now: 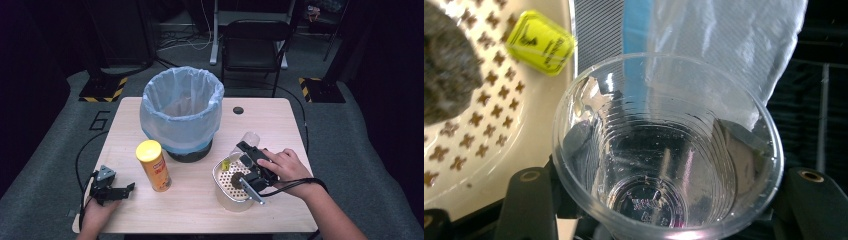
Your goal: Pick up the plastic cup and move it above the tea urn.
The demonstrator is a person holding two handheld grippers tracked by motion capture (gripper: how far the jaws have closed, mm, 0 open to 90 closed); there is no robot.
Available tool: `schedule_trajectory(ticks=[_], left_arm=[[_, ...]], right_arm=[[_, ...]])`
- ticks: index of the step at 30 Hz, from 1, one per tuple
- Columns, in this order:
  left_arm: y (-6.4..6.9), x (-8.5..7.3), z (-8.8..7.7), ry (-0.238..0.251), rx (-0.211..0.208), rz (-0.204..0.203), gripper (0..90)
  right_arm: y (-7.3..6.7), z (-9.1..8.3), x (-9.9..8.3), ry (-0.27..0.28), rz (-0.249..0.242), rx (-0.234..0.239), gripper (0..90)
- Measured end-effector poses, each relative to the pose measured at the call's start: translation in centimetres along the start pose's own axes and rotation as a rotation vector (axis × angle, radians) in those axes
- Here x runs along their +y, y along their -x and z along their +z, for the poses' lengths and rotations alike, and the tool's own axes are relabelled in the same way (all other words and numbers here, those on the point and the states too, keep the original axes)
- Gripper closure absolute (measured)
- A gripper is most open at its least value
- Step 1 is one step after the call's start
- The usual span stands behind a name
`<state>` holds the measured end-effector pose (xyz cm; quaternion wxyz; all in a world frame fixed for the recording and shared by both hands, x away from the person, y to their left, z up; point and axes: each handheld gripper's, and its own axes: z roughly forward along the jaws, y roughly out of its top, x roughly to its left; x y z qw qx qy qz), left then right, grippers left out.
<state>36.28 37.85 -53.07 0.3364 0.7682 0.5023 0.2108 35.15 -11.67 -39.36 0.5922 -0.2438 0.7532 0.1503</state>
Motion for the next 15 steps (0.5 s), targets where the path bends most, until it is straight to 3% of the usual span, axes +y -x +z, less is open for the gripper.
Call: schedule_trajectory(ticks=[4, 5, 7, 8, 10, 14, 15], left_arm=[[0.0, 0.0, 0.0, 0.0, 0.0, 0.0, 8.5], [0.0, 0.0, 0.0, 0.0, 0.0, 0.0, 8.5], [0.0, 0.0, 0.0, 0.0, 0.0, 0.0, 8.5], [0.0, 0.0, 0.0, 0.0, 0.0, 0.0, 8.5], [0.0, 0.0, 0.0, 0.0, 0.0, 0.0, 8.5], [0.0, 0.0, 0.0, 0.0, 0.0, 0.001, 8.5], [0.0, 0.0, 0.0, 0.0, 0.0, 0.0, 8.5]], right_arm=[[0.7, 0.3, -0.4, 0.021, 0.045, 0.014, 36.1], [1.0, 0.4, -0.7, 0.033, 0.087, 0.026, 35.9], [1.3, 0.5, -0.8, 0.038, 0.103, 0.029, 35.9], [1.6, 0.6, -1.0, 0.048, 0.147, 0.033, 35.8], [1.8, 0.6, -1.1, 0.055, 0.17, 0.043, 35.8], [2.4, 0.7, -1.4, 0.098, 0.293, 0.058, 35.7], [2.6, 0.7, -1.7, 0.133, 0.385, 0.052, 35.7]])
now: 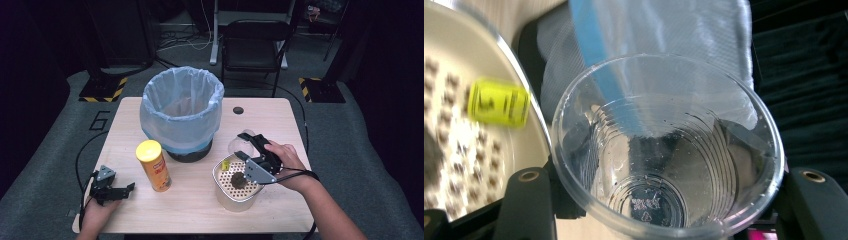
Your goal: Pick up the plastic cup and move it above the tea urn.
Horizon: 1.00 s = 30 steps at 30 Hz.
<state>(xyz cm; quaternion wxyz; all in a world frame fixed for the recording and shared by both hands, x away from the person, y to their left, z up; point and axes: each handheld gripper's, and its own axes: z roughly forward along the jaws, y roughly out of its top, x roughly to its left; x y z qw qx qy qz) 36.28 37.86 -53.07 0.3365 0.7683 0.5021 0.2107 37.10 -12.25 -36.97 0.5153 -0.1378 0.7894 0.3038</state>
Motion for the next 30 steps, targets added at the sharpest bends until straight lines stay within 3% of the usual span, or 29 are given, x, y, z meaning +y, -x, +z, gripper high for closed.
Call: schedule_trajectory(ticks=[1, 2, 7, 16, 20, 24, 30], left_arm=[[0.0, 0.0, 0.0, 0.0, 0.0, 0.0, 8.5], [0.0, 0.0, 0.0, 0.0, 0.0, 0.0, 8.5], [0.0, 0.0, 0.0, 0.0, 0.0, 0.0, 8.5], [0.0, 0.0, 0.0, 0.0, 0.0, 0.0, 8.5], [0.0, 0.0, 0.0, 0.0, 0.0, 0.0, 8.5], [0.0, 0.0, 0.0, 0.0, 0.0, 0.0, 8.5], [0.0, 0.0, 0.0, 0.0, 0.0, 0.0, 8.5]], right_arm=[[0.0, 0.0, 0.0, 0.0, 0.0, 0.0, 35.7], [0.1, -0.1, -0.1, 0.014, 0.038, 0.001, 35.7], [0.7, -0.4, -0.9, 0.123, 0.301, -0.022, 35.8], [0.9, -0.7, -2.4, 0.259, 0.635, -0.027, 35.8], [1.0, -1.0, -3.3, 0.334, 0.814, -0.014, 35.9], [1.5, -1.2, -3.8, 0.385, 0.939, 0.008, 36.1], [2.2, -1.2, -3.8, 0.389, 1.042, 0.069, 36.1]])
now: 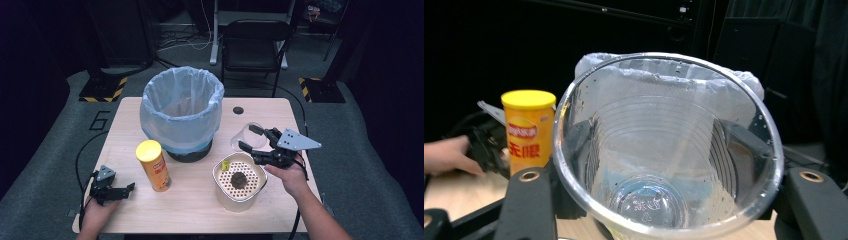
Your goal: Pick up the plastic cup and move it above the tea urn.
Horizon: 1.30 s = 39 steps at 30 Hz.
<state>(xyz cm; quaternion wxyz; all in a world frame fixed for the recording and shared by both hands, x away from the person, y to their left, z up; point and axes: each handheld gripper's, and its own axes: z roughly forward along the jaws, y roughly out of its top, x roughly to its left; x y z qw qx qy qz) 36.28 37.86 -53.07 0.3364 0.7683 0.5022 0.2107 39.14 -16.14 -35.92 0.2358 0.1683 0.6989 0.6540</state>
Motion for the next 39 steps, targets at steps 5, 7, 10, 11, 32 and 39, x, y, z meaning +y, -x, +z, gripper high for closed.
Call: schedule_trajectory(ticks=[5, 7, 10, 11, 32, 39], left_arm=[[0.0, 0.0, 0.0, 0.0, 0.0, 0.0, 8.5], [0.0, 0.0, 0.0, 0.0, 0.0, 0.0, 8.5], [0.0, 0.0, 0.0, 0.0, 0.0, 0.0, 8.5], [0.0, 0.0, 0.0, 0.0, 0.0, 0.0, 8.5], [0.0, 0.0, 0.0, 0.006, -0.003, 0.012, 9.9], [0.0, 0.0, 0.0, 0.007, -0.004, 0.011, 10.0]], right_arm=[[0.4, 0.0, 0.3, 0.005, 0.088, 0.013, 36.1], [0.4, 0.0, 0.4, 0.004, 0.098, 0.011, 36.1], [0.5, 0.0, 0.6, -0.005, 0.088, -0.005, 36.1], [0.5, -0.1, 0.8, -0.012, 0.099, -0.006, 36.1], [0.8, 5.3, 9.4, -0.112, 0.029, -0.035, 36.0], [0.9, 8.7, 11.4, -0.131, 0.04, -0.041, 36.0]])
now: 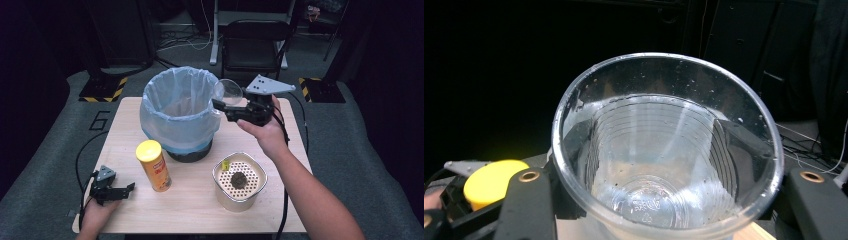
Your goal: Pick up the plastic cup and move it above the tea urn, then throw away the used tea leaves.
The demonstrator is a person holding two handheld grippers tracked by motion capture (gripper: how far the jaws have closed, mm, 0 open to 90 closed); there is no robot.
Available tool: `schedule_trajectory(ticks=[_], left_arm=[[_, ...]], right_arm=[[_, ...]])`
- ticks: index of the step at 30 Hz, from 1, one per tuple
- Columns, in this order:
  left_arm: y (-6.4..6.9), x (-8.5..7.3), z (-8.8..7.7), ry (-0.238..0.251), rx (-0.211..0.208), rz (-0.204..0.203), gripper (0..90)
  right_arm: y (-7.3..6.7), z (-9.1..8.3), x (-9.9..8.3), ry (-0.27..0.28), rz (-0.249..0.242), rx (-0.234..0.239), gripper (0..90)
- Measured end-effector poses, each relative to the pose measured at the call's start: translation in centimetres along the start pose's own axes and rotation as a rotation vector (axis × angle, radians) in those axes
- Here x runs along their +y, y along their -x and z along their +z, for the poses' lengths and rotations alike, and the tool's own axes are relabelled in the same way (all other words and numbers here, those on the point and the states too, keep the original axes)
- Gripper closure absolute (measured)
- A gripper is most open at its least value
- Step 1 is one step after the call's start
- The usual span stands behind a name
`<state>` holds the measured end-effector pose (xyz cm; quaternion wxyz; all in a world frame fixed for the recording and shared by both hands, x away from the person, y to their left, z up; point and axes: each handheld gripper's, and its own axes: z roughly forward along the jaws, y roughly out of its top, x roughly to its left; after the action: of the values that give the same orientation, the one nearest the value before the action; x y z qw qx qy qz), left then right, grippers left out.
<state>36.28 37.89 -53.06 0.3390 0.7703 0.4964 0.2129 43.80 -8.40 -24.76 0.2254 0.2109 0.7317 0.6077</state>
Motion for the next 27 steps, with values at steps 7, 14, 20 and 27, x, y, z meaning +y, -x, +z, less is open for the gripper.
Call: schedule_trajectory(ticks=[7, 14, 20, 27], left_arm=[[0.1, -0.1, 0.0, 0.0, -0.011, 0.007, 10.0], [0.1, 0.0, 0.0, 0.0, -0.012, 0.011, 10.0], [0.2, -0.1, 0.1, 0.016, -0.008, 0.007, 9.9], [0.1, 0.0, 0.2, 0.014, -0.007, 0.009, 9.9]], right_arm=[[0.1, 3.1, 2.0, -0.014, -0.003, 0.005, 35.9], [0.7, 6.6, 2.6, -0.046, 0.008, 0.006, 35.1], [0.6, 9.2, 2.5, -0.084, 0.028, -0.006, 34.3], [0.5, 11.3, 2.4, -0.12, -0.002, -0.015, 33.2]])
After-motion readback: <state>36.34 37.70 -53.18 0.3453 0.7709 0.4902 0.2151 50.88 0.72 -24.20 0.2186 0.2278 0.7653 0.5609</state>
